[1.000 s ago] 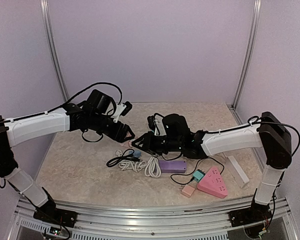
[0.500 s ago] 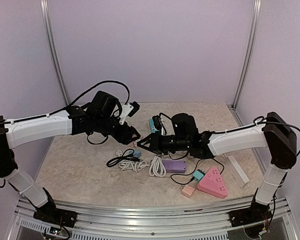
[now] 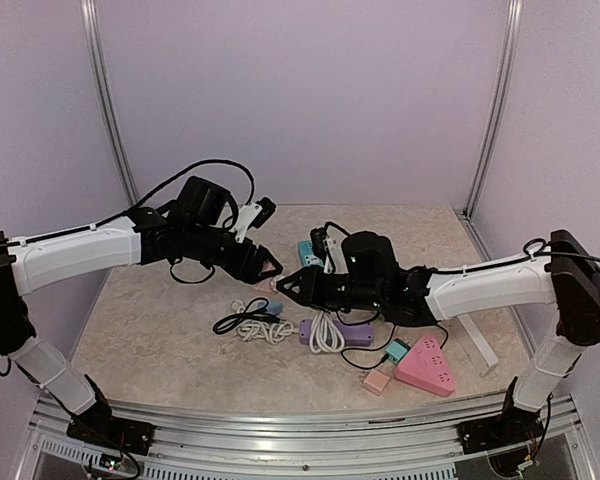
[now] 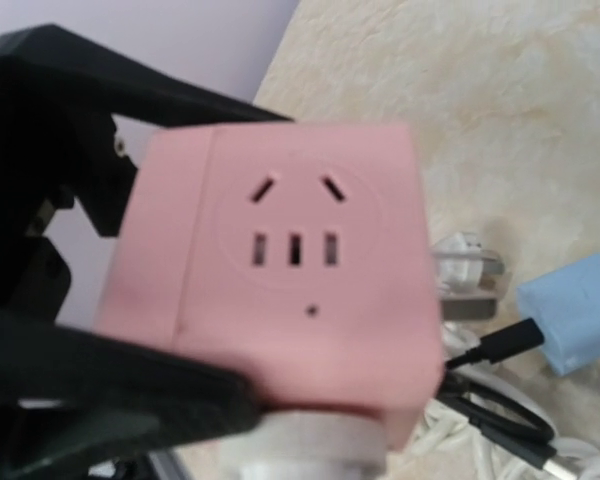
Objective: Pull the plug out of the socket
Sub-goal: Remove the plug from the socket.
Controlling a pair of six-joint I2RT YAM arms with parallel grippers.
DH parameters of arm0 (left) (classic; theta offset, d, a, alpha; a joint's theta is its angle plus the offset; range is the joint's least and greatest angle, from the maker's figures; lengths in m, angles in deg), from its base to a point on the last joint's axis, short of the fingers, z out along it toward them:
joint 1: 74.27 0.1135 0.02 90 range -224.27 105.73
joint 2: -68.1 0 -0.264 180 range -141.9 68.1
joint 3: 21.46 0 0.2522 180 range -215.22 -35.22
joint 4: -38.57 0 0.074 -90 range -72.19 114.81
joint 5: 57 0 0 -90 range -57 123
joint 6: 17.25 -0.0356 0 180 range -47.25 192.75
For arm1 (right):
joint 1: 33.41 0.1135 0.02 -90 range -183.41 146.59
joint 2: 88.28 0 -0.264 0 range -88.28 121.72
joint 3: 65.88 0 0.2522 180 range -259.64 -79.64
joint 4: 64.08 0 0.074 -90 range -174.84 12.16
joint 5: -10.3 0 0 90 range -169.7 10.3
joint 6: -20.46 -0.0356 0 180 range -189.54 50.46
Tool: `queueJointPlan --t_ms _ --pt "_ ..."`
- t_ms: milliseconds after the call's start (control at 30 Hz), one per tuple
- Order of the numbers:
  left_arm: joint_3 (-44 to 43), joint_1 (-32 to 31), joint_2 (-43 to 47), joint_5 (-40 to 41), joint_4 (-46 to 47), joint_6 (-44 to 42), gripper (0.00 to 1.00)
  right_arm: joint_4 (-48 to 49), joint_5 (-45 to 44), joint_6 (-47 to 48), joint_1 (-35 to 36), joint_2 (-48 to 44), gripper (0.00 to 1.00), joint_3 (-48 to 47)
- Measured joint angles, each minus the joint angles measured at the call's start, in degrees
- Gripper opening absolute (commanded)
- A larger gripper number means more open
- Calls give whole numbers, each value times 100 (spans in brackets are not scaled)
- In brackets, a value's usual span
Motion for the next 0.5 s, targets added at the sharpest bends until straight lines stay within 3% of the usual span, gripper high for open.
queueJointPlan --t_ms 267,500 --pt "0 173 0 -328 -190 170 0 -153 -555 9 229 70 0 -120" --pt "-2 -55 0 -92 -7 -103 0 -323 -136 92 0 -70 0 -105"
